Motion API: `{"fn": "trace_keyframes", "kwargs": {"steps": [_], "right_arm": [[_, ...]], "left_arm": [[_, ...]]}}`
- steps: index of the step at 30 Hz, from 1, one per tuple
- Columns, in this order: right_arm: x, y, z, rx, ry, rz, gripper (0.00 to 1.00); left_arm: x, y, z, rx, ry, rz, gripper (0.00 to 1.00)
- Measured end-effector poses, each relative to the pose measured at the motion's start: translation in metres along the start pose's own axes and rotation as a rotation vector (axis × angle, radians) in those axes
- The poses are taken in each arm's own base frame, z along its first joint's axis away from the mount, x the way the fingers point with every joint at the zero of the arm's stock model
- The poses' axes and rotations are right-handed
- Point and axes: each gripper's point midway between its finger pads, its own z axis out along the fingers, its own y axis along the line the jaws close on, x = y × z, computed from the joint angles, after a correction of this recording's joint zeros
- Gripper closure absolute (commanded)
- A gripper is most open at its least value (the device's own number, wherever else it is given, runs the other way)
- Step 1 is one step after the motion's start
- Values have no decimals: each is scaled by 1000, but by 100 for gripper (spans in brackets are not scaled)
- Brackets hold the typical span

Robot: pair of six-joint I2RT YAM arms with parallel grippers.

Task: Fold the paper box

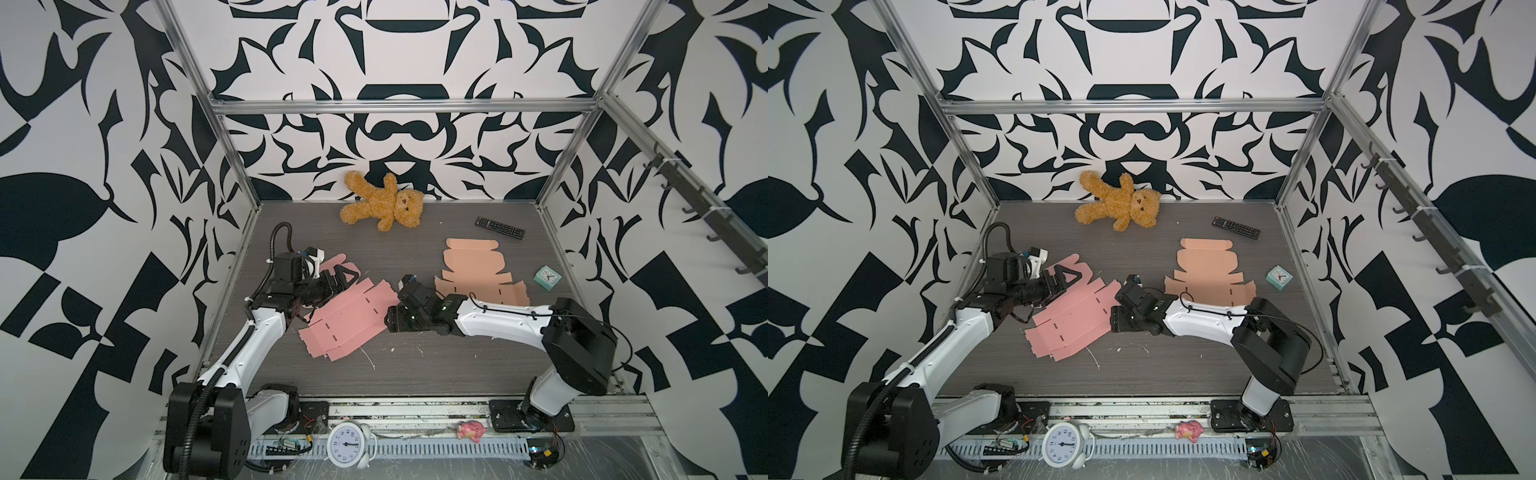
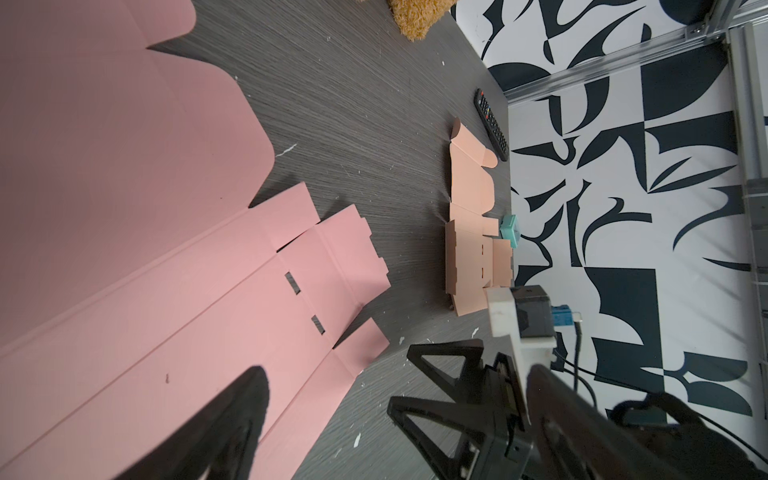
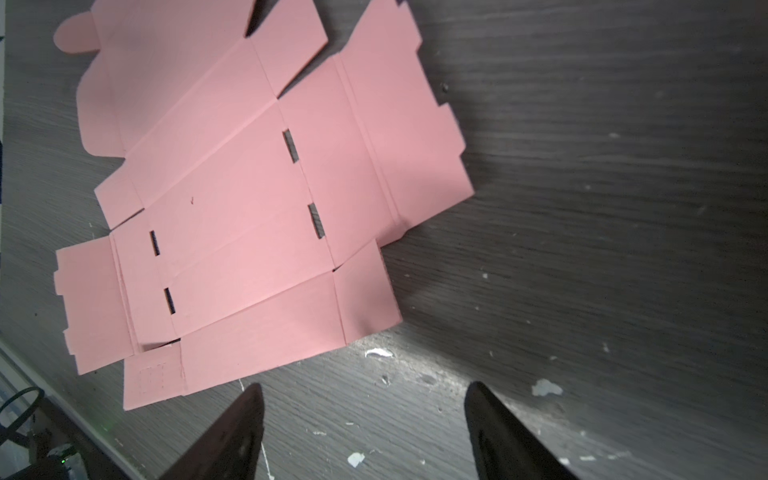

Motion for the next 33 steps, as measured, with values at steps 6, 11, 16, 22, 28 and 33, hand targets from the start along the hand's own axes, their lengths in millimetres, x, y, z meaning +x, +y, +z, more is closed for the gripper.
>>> {"fn": "trace_keyframes", "kwargs": {"steps": [6, 11, 16, 22, 28, 33], "right_arm": [[7, 2, 11, -20, 37, -4, 29], [3, 8, 11, -51, 26, 2, 30], [0, 10, 14, -103, 8, 45, 31], [1, -4, 18, -106, 14, 98, 33], [-5, -12, 20, -117, 1, 125, 35], [-8, -16, 20, -132, -8, 138, 39]], "left_arm": [[5, 4, 0, -14, 19, -10, 1], [5, -2, -2, 9, 19, 5, 1], [5, -7, -2, 36, 24, 15, 1], [4, -12, -2, 59, 24, 23, 1], [2, -15, -2, 69, 18, 25, 1], [1, -19, -2, 92, 19, 22, 1]]}}
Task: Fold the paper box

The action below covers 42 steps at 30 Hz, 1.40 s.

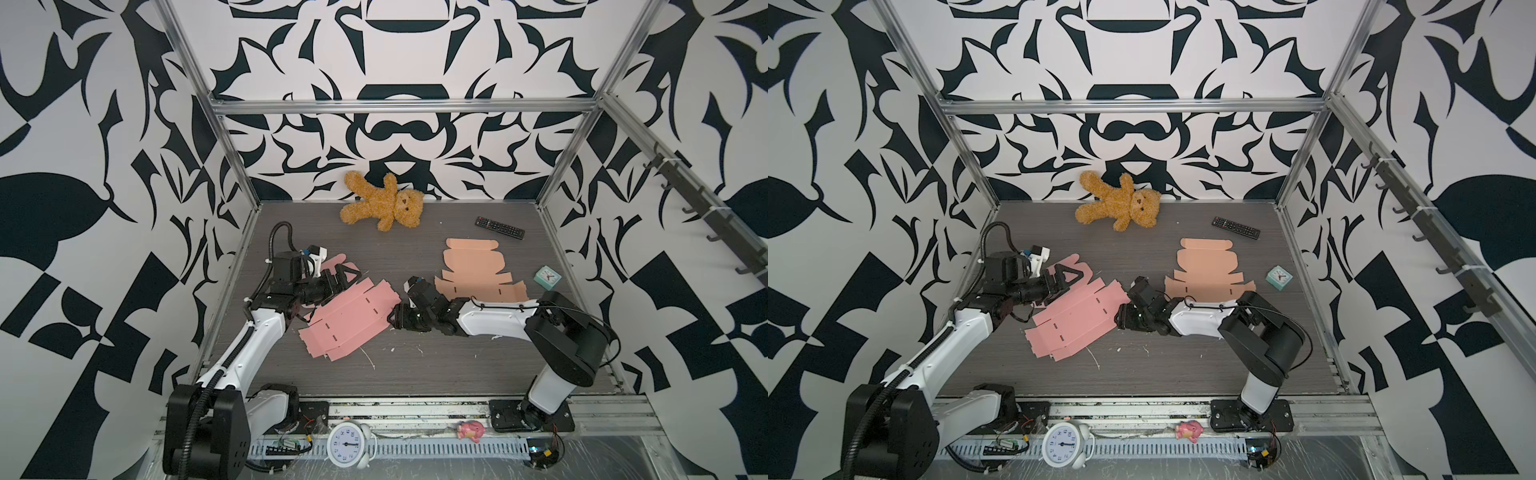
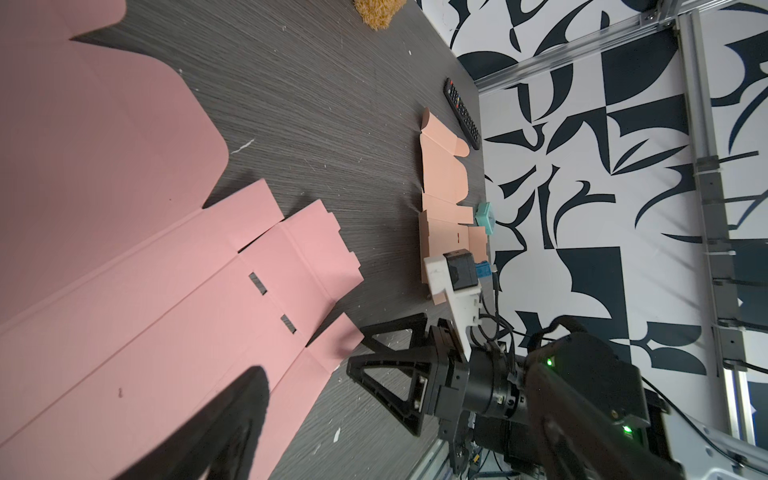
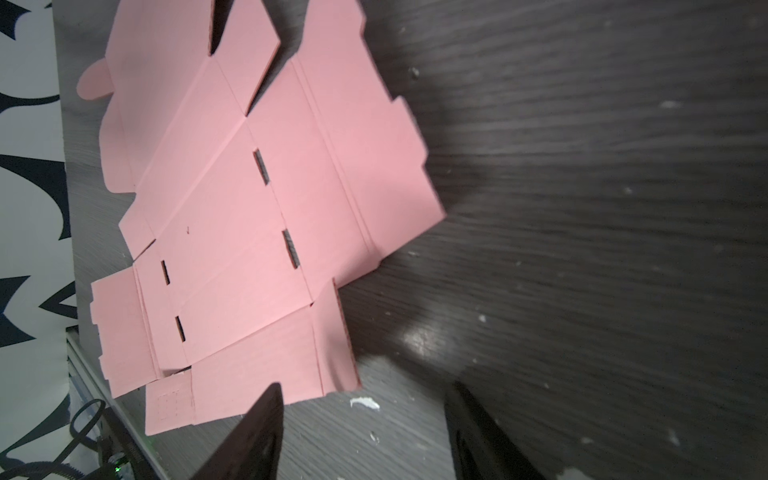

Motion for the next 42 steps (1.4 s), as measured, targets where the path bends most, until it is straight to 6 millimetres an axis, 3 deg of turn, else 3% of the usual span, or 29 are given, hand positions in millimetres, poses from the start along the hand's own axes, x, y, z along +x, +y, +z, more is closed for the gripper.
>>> {"fn": "trace_keyframes", "kwargs": {"steps": [29, 42], "right_arm": [[-2, 10, 18, -71, 27, -28, 69], [2, 6, 19, -58, 41, -63, 85]], "left_arm": [[1, -7, -1, 35, 6, -5, 0], [9, 0, 1, 34, 21, -24, 0]]}}
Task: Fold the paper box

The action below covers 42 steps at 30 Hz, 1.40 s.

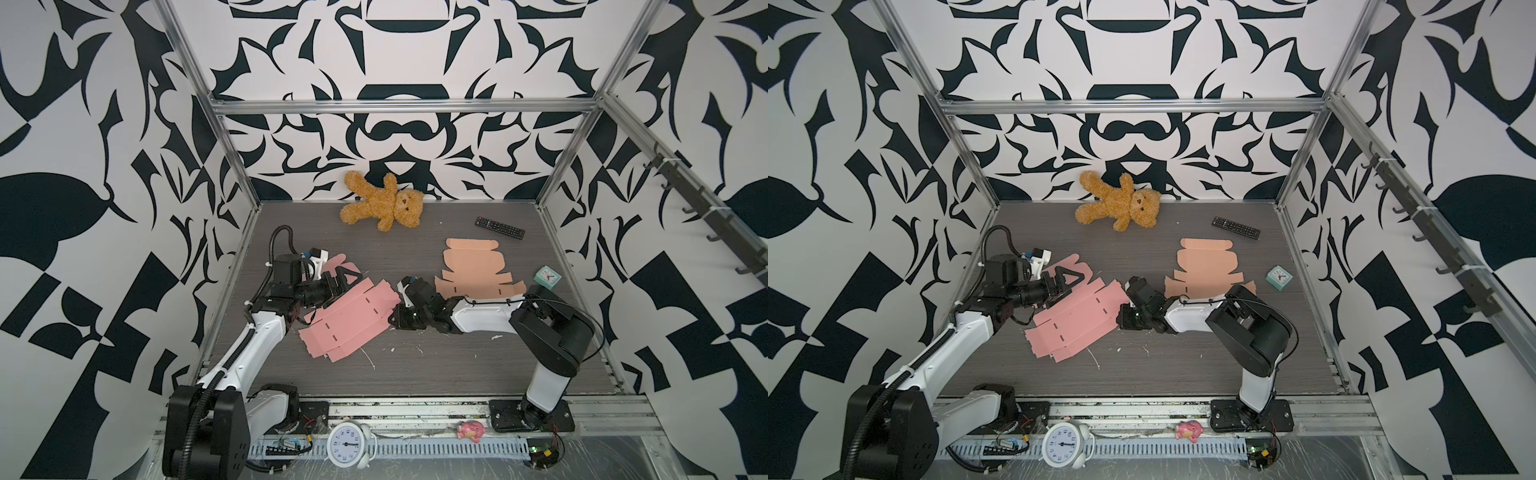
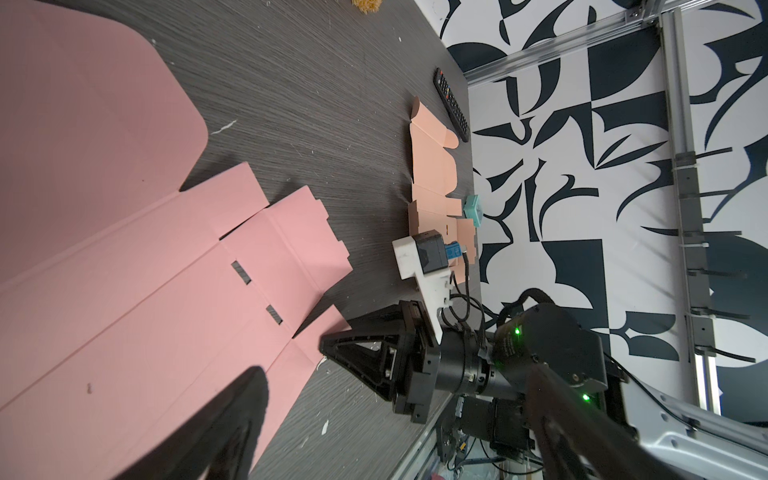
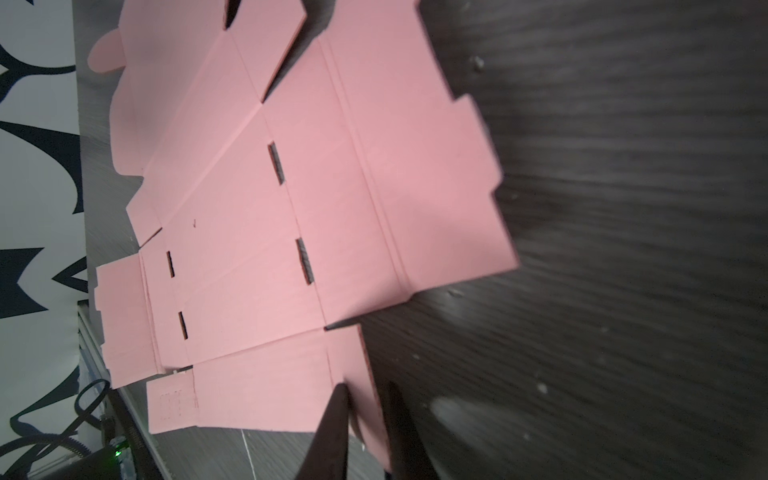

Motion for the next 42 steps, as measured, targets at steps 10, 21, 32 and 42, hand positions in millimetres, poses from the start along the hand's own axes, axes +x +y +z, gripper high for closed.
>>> {"fn": "trace_keyframes", "kwargs": {"steps": [10, 21, 32, 42], "right_arm": [[-2, 4, -5, -8, -9, -40, 90], [-2, 5, -12, 29, 23, -142, 96], [-35, 0, -30, 10, 83, -284, 100], [-49, -14, -19, 13, 218, -412, 100]], "left_arm": [[0, 0, -1, 0, -1, 0, 1], [0, 1, -1, -7, -2, -4, 1], [0, 4, -3, -47, 3, -10, 1], [-4, 13, 2, -90, 14, -26, 1]]}}
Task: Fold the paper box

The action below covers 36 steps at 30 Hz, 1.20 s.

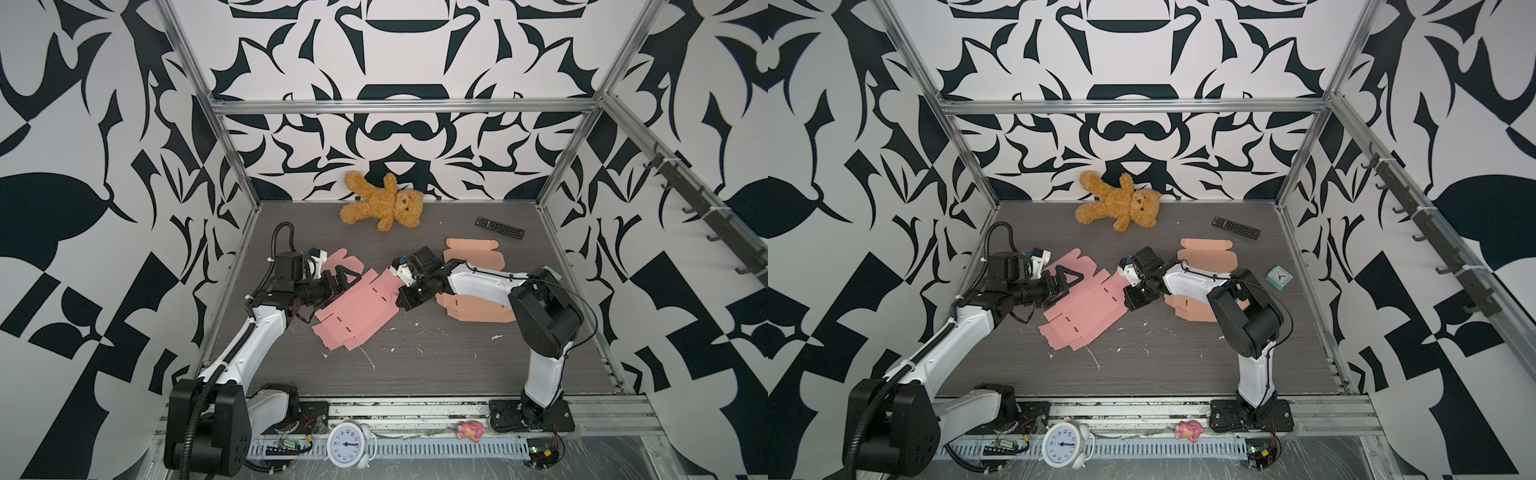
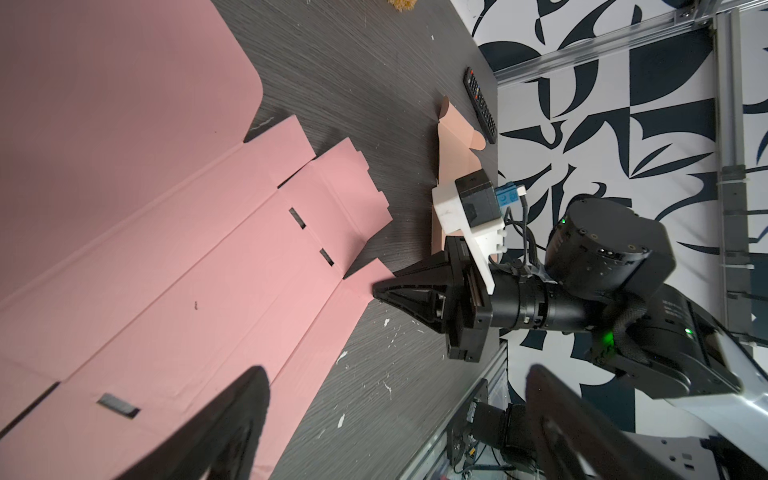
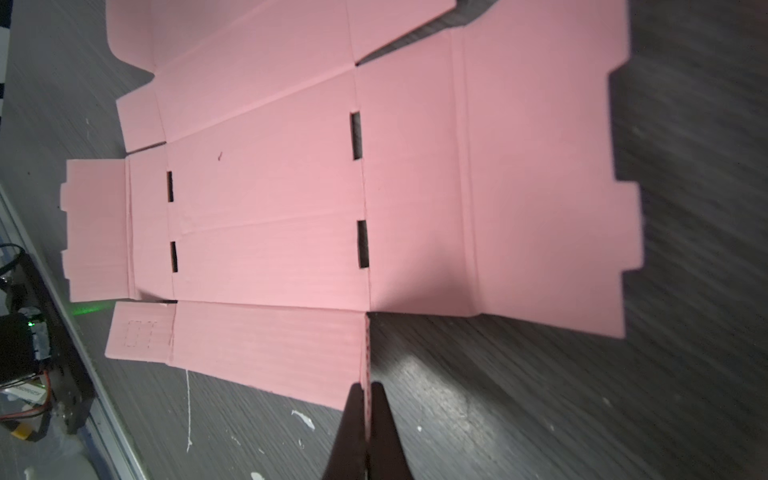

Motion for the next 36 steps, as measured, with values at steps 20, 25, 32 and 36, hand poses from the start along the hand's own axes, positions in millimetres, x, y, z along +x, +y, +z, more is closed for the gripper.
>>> {"fn": "trace_keyframes", "kwargs": {"steps": [20, 25, 32, 36], "right_arm": [[5, 14, -53, 68, -122, 158, 53], [34, 37, -48, 60, -135, 258, 54], [70, 39, -32, 46, -171, 441, 57], [72, 31, -27, 36, -222, 537, 57]], "left_arm": [[-7, -1, 3, 2, -17, 12, 1], [-4, 3, 5, 6, -15, 5, 1], [-7, -3, 7, 41, -16, 18, 2], [-8, -6, 8, 62, -11, 19, 2]]}}
